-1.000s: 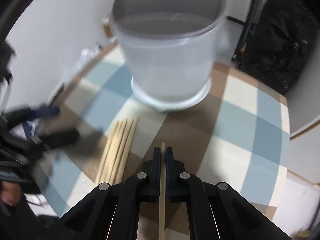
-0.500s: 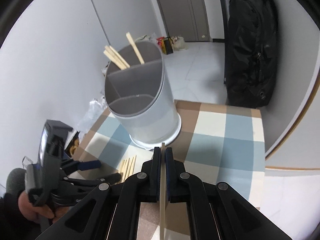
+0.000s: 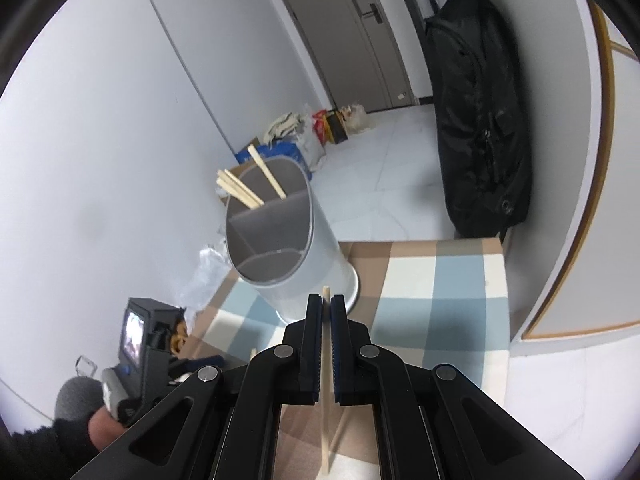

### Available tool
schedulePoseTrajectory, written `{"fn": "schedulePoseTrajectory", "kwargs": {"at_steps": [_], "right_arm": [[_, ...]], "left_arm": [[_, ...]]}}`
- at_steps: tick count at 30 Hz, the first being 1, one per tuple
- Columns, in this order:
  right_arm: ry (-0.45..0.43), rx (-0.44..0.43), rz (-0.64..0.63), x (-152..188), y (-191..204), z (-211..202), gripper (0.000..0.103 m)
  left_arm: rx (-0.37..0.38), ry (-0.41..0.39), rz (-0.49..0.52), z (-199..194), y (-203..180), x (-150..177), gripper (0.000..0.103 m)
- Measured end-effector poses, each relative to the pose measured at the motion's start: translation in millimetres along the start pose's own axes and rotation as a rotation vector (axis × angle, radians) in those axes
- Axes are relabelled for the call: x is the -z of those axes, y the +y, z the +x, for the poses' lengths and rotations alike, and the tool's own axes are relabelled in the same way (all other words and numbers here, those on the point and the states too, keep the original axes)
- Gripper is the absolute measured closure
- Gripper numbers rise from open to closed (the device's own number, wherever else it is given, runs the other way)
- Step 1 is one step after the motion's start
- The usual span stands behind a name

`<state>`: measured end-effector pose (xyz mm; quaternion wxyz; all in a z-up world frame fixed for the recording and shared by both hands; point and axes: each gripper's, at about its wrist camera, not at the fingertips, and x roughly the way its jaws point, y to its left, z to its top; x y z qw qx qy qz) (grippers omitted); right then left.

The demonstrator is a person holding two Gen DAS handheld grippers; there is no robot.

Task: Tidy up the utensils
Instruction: 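Lift the stick with the right tool while the left tool grasps another stick, then raise both held sticks up over the grey holder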

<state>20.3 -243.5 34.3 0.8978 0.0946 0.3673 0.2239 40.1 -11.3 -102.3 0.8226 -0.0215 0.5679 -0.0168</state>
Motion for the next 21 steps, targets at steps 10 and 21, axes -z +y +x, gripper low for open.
{"fn": "schedulePoseTrajectory", "kwargs": {"at_steps": [10, 21], "right_arm": [[-0.022, -0.009, -0.004, 1, -1, -8, 0.100], [-0.047, -0.013, -0.001, -1, -3, -14, 0.100]], "left_arm": [[-0.055, -0.029, -0.016, 6, 0, -8, 0.066], [0.083, -0.097, -0.119, -3, 16, -15, 0.100]]}}
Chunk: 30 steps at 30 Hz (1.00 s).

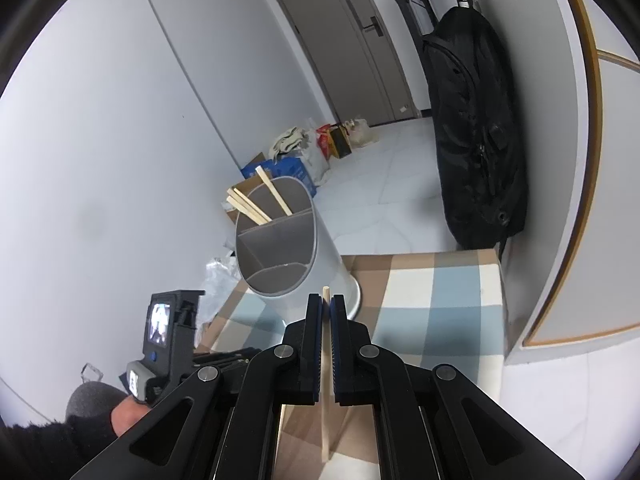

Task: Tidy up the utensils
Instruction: 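Raise both held sticks up over the grey holder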

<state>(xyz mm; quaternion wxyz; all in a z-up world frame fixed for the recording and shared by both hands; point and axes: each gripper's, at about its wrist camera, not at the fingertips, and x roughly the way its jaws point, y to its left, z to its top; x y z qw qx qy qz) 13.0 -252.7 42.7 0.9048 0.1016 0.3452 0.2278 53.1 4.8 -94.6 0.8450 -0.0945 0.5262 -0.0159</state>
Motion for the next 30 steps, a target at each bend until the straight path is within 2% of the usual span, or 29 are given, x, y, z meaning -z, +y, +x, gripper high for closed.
{"fn": "schedulePoseTrajectory", "kwargs": {"at_steps": [8, 18, 23, 30], "right_arm": [[-0.034, -0.006, -0.020, -3, 7, -2, 0.100], [-0.101, -0.040, -0.051, -13, 26, -12, 0.100], [-0.140, -0.068, -0.089, -23, 48, -21, 0.100], [-0.169, -0.108, -0.115, -47, 70, -24, 0.100]], "left_arm": [[0.088, -0.175, -0.031, -41, -1, -10, 0.100], [0.217, -0.435, -0.031, -107, -5, -29, 0.101], [0.259, -0.525, -0.017, -134, -12, -48, 0.101], [0.295, -0.601, -0.008, -152, -18, -71, 0.101]]}}
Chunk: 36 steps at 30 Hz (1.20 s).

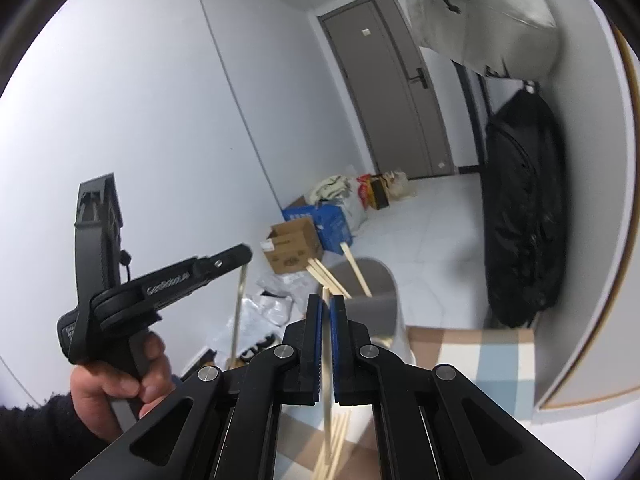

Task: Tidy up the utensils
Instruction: 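Raise both held sticks up over the grey holder, then lower both sticks down into the holder compartments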

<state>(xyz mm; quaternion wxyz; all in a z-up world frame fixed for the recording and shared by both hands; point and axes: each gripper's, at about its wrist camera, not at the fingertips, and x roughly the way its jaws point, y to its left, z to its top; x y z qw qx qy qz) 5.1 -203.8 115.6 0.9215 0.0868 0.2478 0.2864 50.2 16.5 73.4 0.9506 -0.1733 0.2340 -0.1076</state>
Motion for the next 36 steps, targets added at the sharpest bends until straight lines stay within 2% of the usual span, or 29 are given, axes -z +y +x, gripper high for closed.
{"fn": "schedulePoseTrajectory", "kwargs": {"at_steps": [8, 14, 18, 26, 33, 36], "right_arm": [[-0.056, -0.005, -0.034, -58, -1, 3, 0.100], [-0.101, 0.012, -0.105, -104, 5, 19, 0.100], [-0.110, 0.024, -0.127, -122, 4, 39, 0.100], [-0.098, 0.038, -0.147, -128, -3, 77, 0.100], [-0.073, 0.049, -0.134, -122, -13, 100, 0.100], [-0.069, 0.044, -0.137, -118, -17, 104, 0.100]], "left_arm": [[0.026, -0.102, -0.042, 13, 2, -36, 0.100], [0.053, -0.208, -0.020, 27, 2, -60, 0.100], [0.057, -0.244, 0.010, 41, 0, -68, 0.100], [0.043, -0.285, 0.018, 74, 14, -69, 0.100], [-0.003, -0.295, 0.054, 87, 10, -60, 0.100], [0.004, -0.301, 0.066, 90, 8, -57, 0.100]]}}
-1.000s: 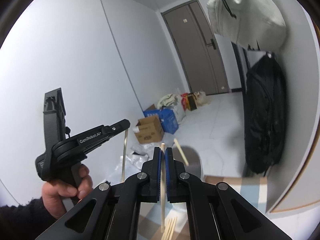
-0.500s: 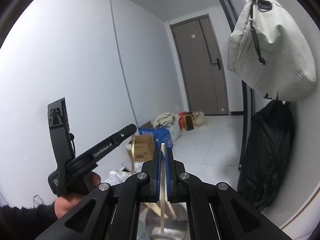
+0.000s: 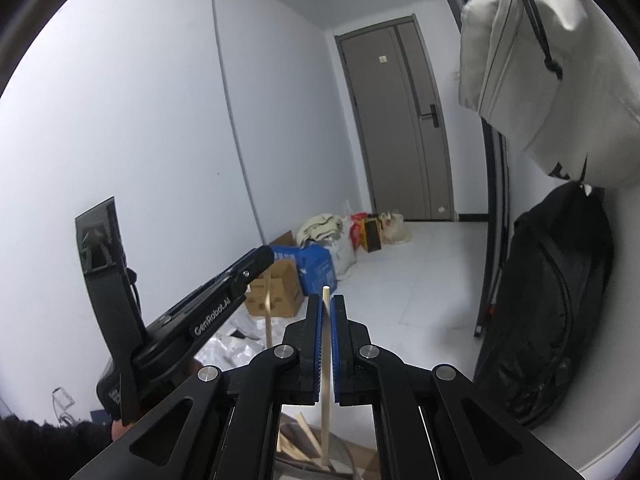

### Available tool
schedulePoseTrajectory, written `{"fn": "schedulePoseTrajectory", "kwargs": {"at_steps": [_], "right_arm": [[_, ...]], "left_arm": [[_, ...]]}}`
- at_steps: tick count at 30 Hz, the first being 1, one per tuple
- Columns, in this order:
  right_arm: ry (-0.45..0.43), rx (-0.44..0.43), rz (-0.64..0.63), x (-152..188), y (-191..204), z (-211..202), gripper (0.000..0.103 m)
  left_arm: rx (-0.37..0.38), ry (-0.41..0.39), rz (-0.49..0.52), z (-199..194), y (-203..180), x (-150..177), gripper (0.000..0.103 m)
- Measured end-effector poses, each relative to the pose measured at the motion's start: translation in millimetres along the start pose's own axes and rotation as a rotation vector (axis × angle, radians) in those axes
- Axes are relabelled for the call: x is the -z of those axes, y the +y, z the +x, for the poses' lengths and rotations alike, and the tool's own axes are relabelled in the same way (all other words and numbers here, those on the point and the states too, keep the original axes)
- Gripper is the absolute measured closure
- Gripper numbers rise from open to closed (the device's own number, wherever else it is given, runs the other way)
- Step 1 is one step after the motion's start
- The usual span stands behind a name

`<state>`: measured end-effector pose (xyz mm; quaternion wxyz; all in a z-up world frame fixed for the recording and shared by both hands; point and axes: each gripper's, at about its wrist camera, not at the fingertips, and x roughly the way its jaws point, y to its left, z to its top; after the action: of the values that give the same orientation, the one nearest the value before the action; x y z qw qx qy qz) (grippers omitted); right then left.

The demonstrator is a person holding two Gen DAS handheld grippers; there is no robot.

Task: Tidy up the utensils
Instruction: 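Lower both sticks down into the holder compartments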

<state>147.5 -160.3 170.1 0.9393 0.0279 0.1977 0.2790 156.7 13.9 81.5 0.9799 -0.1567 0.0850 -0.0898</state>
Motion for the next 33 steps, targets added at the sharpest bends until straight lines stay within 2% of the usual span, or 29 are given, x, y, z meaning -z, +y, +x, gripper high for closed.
{"fn": "schedulePoseTrajectory", "kwargs": {"at_steps": [6, 16, 33], "right_arm": [[0.018, -0.006, -0.007, 3, -4, 9, 0.100], [0.019, -0.016, -0.047, 14, 2, 5, 0.100], [0.079, -0.030, -0.021, 25, -7, 20, 0.100]], "left_arm": [[-0.005, -0.019, 0.008, 3, -2, 5, 0.100], [0.012, -0.053, 0.097, -1, -13, 19, 0.100], [0.037, 0.000, 0.123, -10, -11, 25, 0.100]]}}
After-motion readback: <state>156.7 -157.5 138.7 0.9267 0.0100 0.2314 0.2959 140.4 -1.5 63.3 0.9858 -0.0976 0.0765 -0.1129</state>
